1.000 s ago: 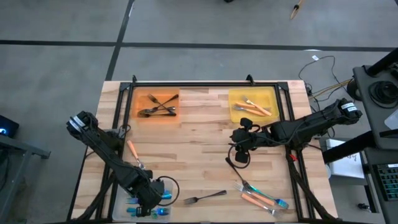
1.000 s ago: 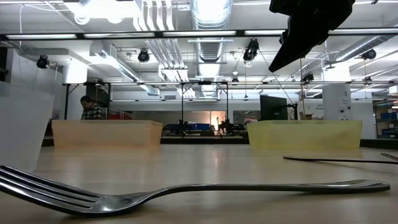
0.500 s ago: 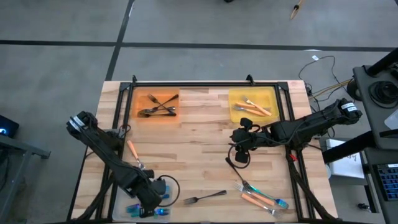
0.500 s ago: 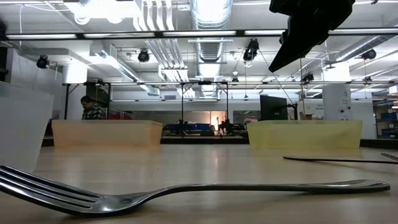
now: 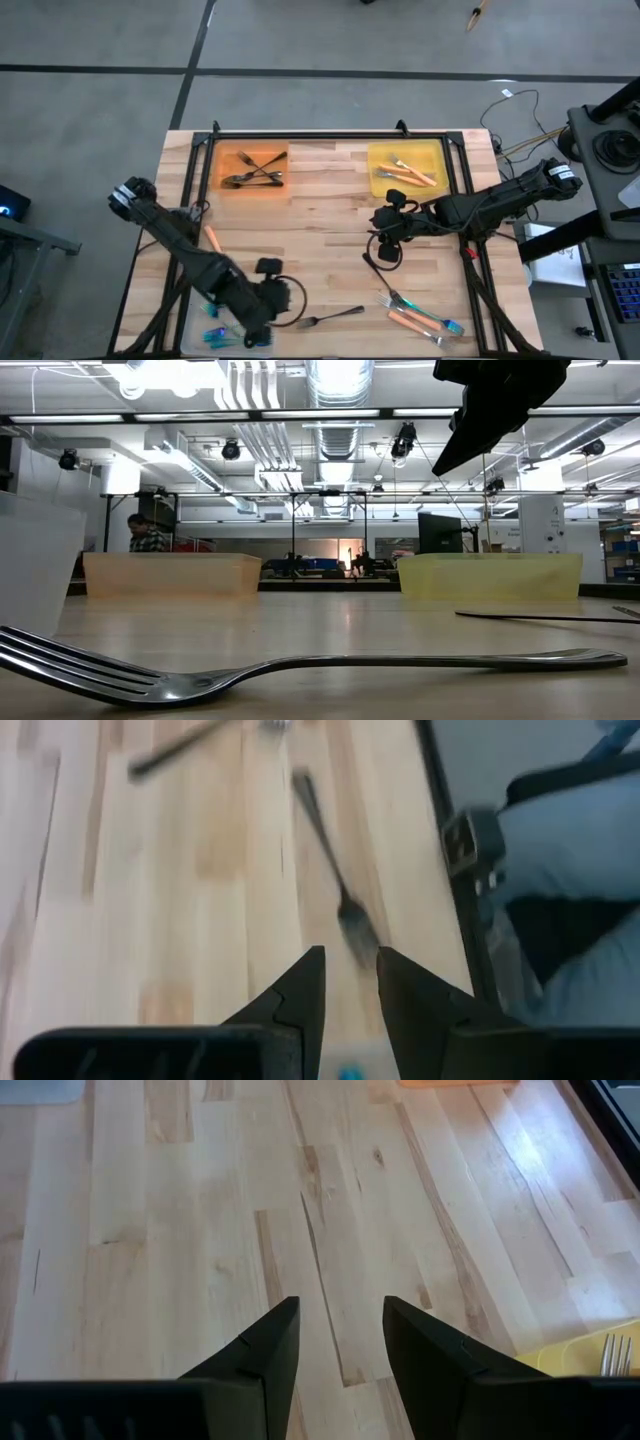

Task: Sort silverware by color (type)
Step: Put the black fork into the orange bin

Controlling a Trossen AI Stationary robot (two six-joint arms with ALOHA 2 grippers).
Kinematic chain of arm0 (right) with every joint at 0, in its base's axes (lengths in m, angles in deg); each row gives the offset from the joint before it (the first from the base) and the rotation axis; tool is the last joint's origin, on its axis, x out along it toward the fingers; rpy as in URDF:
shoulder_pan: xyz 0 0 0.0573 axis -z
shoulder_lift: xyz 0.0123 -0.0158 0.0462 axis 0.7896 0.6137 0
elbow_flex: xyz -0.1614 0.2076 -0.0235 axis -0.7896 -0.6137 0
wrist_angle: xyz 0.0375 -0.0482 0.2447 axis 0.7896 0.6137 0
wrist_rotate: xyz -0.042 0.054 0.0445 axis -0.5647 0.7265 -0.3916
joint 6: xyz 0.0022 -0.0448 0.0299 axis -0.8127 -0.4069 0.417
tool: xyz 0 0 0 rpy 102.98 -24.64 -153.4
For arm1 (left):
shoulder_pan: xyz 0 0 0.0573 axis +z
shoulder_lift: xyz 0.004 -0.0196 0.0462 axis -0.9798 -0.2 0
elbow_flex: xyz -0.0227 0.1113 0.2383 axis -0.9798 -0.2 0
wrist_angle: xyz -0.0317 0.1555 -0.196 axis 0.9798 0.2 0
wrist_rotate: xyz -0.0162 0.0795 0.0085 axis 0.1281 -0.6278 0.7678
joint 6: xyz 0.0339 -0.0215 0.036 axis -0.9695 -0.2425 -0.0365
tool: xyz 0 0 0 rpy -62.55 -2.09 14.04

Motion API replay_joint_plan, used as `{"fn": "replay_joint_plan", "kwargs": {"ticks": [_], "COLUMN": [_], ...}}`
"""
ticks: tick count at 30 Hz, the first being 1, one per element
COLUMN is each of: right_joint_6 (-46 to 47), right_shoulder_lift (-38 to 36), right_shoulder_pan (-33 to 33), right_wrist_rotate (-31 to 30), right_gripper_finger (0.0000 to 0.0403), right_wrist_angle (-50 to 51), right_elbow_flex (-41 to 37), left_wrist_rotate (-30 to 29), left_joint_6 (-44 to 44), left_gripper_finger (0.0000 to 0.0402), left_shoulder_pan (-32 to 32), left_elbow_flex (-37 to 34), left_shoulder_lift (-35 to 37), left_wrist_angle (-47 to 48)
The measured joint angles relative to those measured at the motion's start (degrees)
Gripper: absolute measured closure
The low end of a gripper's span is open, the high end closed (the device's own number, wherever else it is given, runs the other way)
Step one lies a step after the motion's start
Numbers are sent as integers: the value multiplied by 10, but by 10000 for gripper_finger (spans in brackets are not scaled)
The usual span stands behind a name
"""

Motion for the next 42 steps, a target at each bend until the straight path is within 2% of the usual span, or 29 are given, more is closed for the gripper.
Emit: {"fn": "replay_joint_plan", "kwargs": {"ticks": [5, 8, 12, 15, 20, 28, 36, 42], "right_joint_6": [0, 0, 0, 0, 0, 0, 0, 0], "right_shoulder_lift": [0, 0, 0, 0, 0, 0, 0, 0], "right_shoulder_pan": [0, 0, 0, 0, 0, 0, 0, 0], "right_wrist_rotate": [0, 0, 0, 0, 0, 0, 0, 0], "right_gripper_finger": [266, 266, 266, 266, 266, 266, 266, 266], "right_wrist_angle": [0, 0, 0, 0, 0, 0, 0, 0], "right_elbow_flex": [0, 0, 0, 0, 0, 0, 0, 0], "left_wrist_rotate": [7, 40, 45, 52, 107, 124, 132, 132], "left_joint_6": [-78, -94, -121, -123, -119, -99, -6, 23], "left_gripper_finger": [327, 327, 327, 326, 326, 326, 324, 292], "left_shoulder_pan": [41, 62, 77, 83, 87, 88, 88, 88], "left_elbow_flex": [-28, -35, -12, 22, 80, 171, 244, 296], "left_shoulder_lift": [-21, -58, -118, -152, -204, -272, -332, -386], "left_wrist_angle": [-119, -160, -192, -173, -145, -72, 16, 64]}}
